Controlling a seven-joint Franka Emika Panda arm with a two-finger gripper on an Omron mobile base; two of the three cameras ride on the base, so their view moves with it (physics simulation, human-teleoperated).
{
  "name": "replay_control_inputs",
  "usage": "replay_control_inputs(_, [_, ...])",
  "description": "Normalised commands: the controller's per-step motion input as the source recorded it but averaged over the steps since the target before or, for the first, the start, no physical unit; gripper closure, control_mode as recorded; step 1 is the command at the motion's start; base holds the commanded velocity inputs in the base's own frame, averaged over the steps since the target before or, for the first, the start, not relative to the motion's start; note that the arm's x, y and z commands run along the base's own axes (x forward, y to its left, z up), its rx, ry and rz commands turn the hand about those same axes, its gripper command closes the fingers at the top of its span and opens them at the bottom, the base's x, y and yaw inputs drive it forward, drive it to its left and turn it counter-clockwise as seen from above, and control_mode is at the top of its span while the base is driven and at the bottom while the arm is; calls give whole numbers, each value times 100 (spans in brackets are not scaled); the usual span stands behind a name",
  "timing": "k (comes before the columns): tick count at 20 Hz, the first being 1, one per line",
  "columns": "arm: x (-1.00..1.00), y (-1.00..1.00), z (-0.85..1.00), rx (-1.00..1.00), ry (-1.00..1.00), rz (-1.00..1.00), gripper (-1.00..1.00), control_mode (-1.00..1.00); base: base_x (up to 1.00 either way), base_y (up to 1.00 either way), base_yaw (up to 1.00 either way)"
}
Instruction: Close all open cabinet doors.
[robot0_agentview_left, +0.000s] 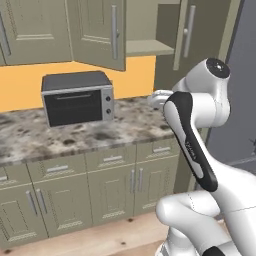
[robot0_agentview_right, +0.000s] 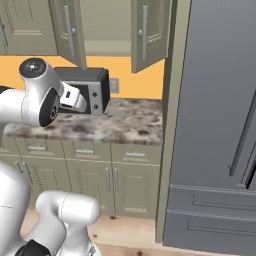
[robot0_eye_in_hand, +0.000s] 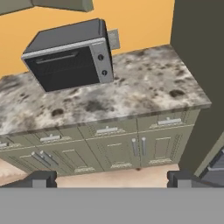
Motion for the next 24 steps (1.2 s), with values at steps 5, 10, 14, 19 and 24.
replay_control_inputs(5, [0, 0, 0, 0, 0, 0, -100, 100, 53, -23, 7])
replay_control_inputs(10, [0, 0, 0, 0, 0, 0, -100, 100, 45, -45, 0])
replay_control_inputs(14, [0, 0, 0, 0, 0, 0, -100, 100, 62, -34, 3])
replay_control_inputs(19, [0, 0, 0, 0, 0, 0, -100, 100, 59, -18, 12])
replay_control_inputs(24, [0, 0, 0, 0, 0, 0, -100, 100, 47, -31, 13])
